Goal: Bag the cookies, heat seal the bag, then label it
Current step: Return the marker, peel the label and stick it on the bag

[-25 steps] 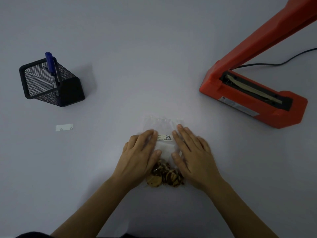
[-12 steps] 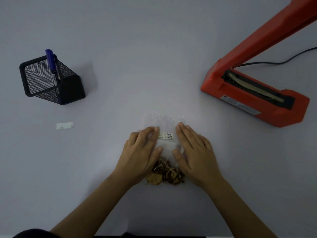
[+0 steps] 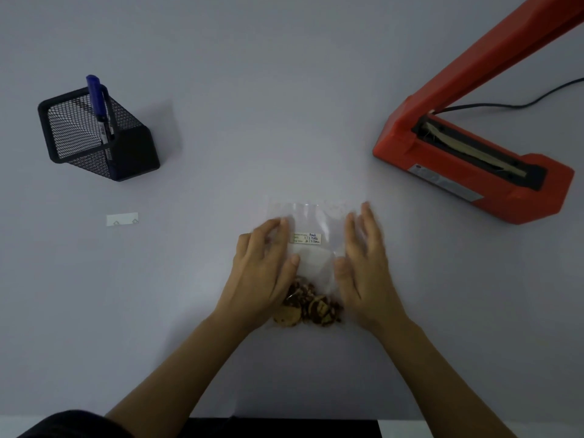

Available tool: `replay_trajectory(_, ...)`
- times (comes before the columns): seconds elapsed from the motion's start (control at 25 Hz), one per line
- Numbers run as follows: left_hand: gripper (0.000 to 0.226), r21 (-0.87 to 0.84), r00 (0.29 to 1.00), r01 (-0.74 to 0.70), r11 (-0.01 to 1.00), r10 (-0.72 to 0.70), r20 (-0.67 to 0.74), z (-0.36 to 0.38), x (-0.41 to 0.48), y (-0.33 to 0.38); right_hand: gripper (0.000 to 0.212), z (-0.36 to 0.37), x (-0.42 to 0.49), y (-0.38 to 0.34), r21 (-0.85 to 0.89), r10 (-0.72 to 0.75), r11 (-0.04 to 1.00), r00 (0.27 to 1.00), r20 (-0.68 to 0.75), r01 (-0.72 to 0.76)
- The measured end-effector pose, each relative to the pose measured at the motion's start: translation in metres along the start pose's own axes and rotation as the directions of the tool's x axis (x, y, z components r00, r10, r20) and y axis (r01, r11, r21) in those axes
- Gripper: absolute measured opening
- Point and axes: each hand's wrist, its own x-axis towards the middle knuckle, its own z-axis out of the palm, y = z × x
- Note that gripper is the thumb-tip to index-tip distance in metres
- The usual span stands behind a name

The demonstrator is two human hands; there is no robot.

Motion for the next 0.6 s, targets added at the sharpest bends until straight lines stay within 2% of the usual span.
replay_trajectory(0.08,0.057,-0.058,0.994,0.039,0.998,-0.044,-0.099,-0.004,-0.008,0.0,0.064,-0.007,-0.012,-0.005,0.117,0.054,0.992,0.995,-0.085,-0.044)
replay_trajectory(0.16,0.055,-0.146,0.966,0.187,0.971,-0.209,-0.153,-0.008,-0.028,0.002,0.065,-0.009,-0.037,-0.012,0.189,0.175,0.971,0.973,-0.152,-0.145)
replay_trajectory(0.24,0.056,-0.3,0.893,0.415,0.859,-0.448,-0.047,-0.012,-0.055,0.011,0.071,-0.003,-0.068,-0.024,0.237,0.307,0.933,0.942,-0.136,-0.27)
replay_trajectory(0.28,0.057,-0.348,0.854,0.496,0.796,-0.52,0.029,-0.011,-0.066,0.017,0.075,0.003,-0.08,-0.03,0.254,0.358,0.911,0.929,-0.091,-0.326)
replay_trajectory(0.36,0.06,-0.39,0.827,0.549,0.739,-0.546,0.131,-0.007,-0.077,0.027,0.084,0.015,-0.093,-0.042,0.332,0.423,0.855,0.906,-0.001,-0.399)
replay_trajectory(0.44,0.062,-0.473,0.815,0.562,0.679,-0.552,0.176,-0.004,-0.075,0.033,0.082,0.021,-0.09,-0.051,0.429,0.479,0.787,0.877,0.028,-0.443)
replay_trajectory(0.52,0.059,-0.521,0.789,0.59,0.617,-0.577,0.21,-0.008,-0.062,0.037,0.075,0.021,-0.075,-0.056,0.439,0.52,0.767,0.854,0.003,-0.469)
replay_trajectory(0.6,0.056,-0.559,0.802,0.561,0.61,-0.567,0.187,-0.019,-0.044,0.037,0.07,0.015,-0.053,-0.062,0.46,0.514,0.77,0.857,-0.037,-0.441)
